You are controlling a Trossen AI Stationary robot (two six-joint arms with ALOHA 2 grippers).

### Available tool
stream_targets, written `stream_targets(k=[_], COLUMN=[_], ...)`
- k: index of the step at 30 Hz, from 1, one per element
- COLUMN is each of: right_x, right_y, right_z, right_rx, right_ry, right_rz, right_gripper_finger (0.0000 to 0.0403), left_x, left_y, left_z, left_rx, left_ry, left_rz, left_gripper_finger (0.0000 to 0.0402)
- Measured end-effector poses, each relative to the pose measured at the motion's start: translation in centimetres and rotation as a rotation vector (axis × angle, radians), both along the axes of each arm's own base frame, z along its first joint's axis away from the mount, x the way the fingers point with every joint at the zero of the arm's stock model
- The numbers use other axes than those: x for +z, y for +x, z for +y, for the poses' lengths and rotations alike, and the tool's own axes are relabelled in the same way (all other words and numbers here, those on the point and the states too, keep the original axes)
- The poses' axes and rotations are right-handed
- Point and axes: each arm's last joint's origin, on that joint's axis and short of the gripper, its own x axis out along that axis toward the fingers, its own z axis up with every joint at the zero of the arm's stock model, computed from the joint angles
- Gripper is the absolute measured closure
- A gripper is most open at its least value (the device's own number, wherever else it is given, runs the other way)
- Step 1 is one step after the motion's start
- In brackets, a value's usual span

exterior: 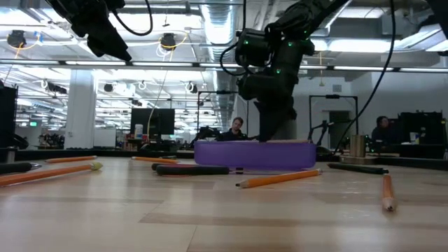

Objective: Pick & place school supplies into a supply box
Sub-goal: Put the pink pencil into the pencil box, then put the black pen into the pencil box

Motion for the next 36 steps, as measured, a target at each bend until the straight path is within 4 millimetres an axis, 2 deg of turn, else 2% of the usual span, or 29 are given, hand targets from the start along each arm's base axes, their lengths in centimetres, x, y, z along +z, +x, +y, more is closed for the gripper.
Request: stream_targets(k=[13,23,36], right_x=[0.04,0.04,0.03], right_y=[0.12,0.12,0.04], right_z=[0.02,0.02,-0.01], right_rx=[0.019,0.025,0.024], right_ry=[-0.008,-0.011,-0.009], right_rz=[-0.013,-0.013,-0.007], right_gripper_finger=[0.0400,0.0357,0.0351], left_x=[0.00,0.00,-0.01], left_y=[0.00,0.00,-0.01], left_z=[0.00,0.00,0.00], left_rx=[0.000,-0.001,-0.001], left_ry=[0.000,0.000,0.000], left_rz=[0.000,0.000,0.001], left_gripper_finger=[0.0211,0.0211,0.0211])
